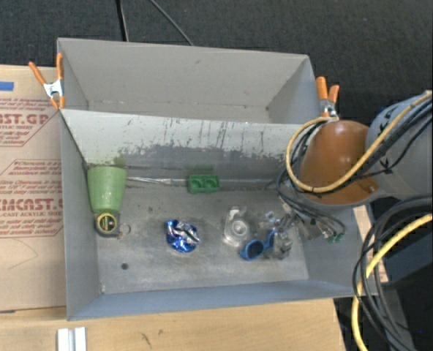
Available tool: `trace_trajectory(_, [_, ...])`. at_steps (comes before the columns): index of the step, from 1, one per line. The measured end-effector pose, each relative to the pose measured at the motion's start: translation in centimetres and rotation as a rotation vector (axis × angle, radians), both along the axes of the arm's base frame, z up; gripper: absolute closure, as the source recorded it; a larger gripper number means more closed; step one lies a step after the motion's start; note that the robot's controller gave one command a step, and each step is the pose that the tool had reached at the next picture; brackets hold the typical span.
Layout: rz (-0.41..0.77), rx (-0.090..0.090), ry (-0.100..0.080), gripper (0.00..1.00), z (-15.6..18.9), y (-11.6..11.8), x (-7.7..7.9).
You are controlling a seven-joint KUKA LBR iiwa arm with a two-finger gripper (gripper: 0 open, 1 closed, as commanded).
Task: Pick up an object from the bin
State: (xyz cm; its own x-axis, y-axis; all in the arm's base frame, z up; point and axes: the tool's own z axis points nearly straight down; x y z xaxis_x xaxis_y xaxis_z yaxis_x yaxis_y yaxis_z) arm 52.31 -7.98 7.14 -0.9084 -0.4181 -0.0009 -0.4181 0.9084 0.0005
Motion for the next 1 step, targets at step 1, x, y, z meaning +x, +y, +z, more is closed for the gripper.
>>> trace_trajectory(1, [0.030,-0.001,-0.009,1.00,13.17,2.12,-0.09])
